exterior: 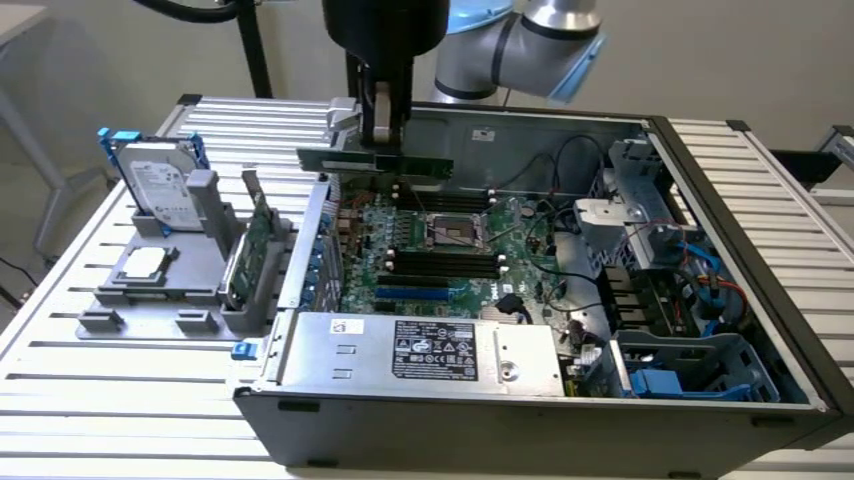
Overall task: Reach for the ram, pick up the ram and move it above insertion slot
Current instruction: 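Pick up the ram and move it above insertion slot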
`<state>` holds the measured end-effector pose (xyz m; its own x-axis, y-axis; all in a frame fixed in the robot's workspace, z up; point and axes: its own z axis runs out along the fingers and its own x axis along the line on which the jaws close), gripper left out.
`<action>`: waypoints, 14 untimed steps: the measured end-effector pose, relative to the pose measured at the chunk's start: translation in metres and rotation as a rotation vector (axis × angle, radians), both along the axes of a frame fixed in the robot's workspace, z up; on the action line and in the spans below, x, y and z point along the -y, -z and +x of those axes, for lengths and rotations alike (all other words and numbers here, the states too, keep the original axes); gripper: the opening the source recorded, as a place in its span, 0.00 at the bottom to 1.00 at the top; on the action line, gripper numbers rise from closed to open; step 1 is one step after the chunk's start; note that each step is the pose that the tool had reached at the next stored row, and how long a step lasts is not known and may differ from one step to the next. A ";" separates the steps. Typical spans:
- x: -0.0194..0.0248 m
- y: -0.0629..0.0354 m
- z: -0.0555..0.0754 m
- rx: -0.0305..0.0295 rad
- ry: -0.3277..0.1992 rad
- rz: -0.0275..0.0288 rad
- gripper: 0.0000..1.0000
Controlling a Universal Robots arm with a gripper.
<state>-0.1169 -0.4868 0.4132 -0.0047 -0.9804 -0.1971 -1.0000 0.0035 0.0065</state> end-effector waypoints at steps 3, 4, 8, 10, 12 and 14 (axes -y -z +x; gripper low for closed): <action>-0.0004 0.0028 0.013 -0.0001 0.000 -0.0002 0.13; -0.0007 0.0041 0.018 -0.0001 0.000 -0.0001 0.13; -0.0047 0.0101 0.036 -0.0001 0.000 -0.0016 0.13; -0.0090 0.0127 0.045 -0.0001 0.000 -0.0037 0.13; -0.0148 0.0150 0.052 -0.0001 0.000 -0.0073 0.13; -0.0219 0.0171 0.056 -0.0001 0.000 -0.0126 0.13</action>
